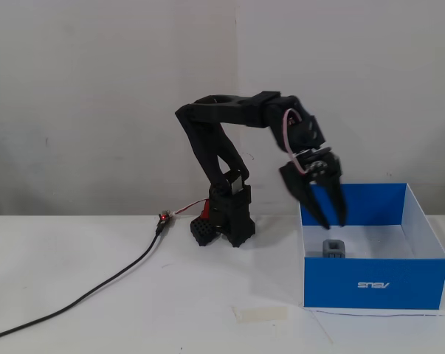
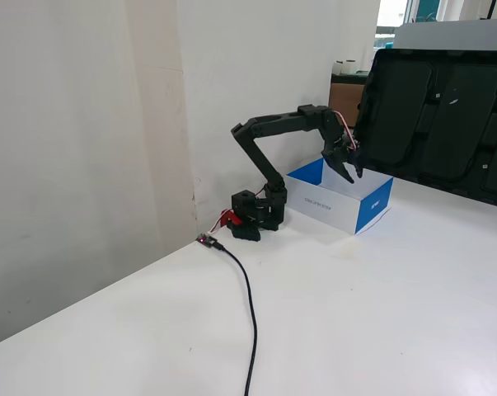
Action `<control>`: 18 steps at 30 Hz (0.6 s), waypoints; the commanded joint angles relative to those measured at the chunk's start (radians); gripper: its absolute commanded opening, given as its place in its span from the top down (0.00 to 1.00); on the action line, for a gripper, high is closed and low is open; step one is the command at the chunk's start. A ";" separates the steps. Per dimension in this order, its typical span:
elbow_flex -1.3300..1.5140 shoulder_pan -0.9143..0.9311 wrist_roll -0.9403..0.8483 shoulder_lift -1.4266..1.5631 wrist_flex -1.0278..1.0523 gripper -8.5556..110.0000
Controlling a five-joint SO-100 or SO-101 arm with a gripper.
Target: Pick the gray block and keep it in the box.
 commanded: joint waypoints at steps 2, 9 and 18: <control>0.029 0.232 -0.052 0.150 -0.015 0.92; 0.058 0.574 -0.077 0.244 -0.029 0.93; 0.207 0.923 -0.077 0.373 -0.120 0.93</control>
